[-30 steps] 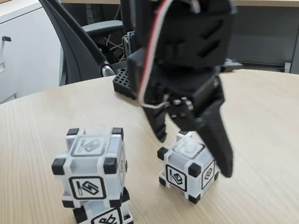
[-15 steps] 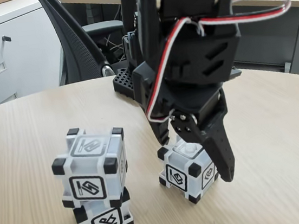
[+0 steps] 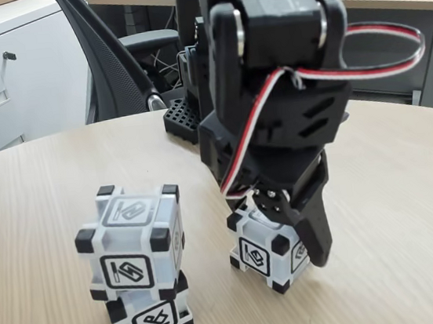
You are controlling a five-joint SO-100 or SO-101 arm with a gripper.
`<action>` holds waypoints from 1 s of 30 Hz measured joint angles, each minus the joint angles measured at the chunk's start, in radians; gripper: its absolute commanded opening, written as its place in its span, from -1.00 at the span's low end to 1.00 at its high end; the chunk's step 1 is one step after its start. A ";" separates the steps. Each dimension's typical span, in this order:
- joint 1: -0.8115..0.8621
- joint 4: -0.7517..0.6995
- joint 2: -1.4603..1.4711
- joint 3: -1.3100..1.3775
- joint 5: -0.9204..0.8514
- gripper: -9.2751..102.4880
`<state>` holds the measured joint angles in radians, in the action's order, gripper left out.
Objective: Stack cubes from left to right.
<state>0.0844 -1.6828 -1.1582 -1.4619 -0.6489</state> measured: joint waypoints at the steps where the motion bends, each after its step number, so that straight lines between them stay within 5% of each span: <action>1: 0.000 0.000 0.000 0.002 0.000 -0.29; 12: -0.002 0.000 -0.006 0.005 0.017 -0.80; 30: 0.005 0.002 -0.057 0.000 0.179 -0.84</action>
<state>0.0890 -1.6812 -1.2149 -1.4619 -0.4694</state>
